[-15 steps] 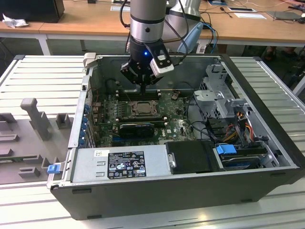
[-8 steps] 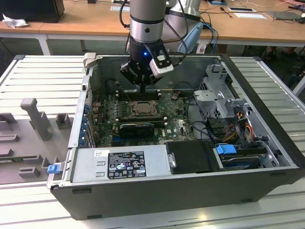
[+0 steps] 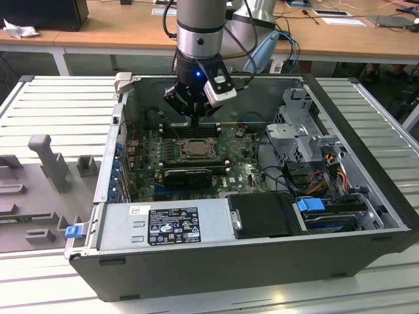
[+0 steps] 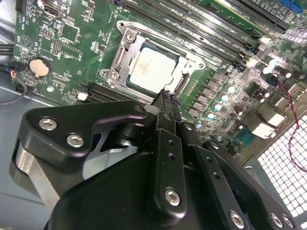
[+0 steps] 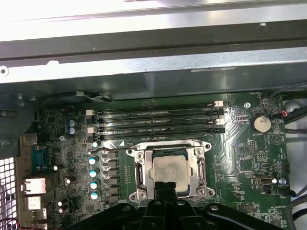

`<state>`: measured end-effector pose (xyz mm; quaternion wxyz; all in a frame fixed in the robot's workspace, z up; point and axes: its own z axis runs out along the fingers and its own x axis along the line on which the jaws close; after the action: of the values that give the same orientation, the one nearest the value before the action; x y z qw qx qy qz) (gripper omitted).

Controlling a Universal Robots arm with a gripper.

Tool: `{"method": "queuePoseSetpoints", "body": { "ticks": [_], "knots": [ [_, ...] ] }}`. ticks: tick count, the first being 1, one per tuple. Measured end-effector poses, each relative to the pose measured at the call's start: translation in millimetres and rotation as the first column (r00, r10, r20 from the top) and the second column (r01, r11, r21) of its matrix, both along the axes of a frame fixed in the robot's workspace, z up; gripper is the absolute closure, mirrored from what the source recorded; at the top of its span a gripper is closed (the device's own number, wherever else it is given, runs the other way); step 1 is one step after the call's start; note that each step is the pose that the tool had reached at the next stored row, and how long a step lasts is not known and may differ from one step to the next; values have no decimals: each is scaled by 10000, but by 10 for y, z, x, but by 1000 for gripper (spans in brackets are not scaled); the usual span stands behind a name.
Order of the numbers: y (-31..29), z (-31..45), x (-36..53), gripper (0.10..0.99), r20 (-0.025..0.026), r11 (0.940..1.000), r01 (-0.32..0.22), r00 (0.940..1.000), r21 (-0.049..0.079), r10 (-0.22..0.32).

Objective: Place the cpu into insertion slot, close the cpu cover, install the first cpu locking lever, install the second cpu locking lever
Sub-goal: 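Install the first cpu locking lever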

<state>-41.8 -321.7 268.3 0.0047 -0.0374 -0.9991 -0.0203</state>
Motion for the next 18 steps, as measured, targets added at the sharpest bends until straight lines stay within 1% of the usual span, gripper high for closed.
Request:
{"method": "queuePoseSetpoints", "body": {
  "ticks": [18],
  "knots": [
    [0,-5,-83,980,0,10000,-2,10000,52,2]
  ]
}}
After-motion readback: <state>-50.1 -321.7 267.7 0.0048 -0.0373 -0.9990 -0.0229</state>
